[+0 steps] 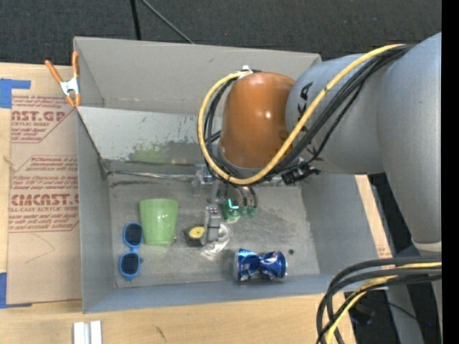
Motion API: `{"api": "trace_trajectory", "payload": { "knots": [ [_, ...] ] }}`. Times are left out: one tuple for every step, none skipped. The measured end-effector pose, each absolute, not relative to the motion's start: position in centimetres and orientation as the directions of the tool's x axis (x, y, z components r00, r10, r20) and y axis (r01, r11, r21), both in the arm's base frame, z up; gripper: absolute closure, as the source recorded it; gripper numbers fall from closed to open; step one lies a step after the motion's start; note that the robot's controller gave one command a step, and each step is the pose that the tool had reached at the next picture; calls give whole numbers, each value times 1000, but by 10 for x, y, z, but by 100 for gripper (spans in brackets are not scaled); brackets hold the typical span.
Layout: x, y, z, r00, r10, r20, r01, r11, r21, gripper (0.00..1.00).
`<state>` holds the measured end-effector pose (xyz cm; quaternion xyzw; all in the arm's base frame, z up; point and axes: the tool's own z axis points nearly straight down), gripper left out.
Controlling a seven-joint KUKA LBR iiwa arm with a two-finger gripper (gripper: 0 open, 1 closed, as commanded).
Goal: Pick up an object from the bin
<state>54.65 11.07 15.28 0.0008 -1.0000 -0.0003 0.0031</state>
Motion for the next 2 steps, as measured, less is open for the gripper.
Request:
{"api": "trace_trajectory", "payload": {
  "knots": [
    [514,79,69,-914,-405,0,-405,914,1,0],
    [515,79,70,-915,-405,-1,-405,915,1,100]
  ]
}}
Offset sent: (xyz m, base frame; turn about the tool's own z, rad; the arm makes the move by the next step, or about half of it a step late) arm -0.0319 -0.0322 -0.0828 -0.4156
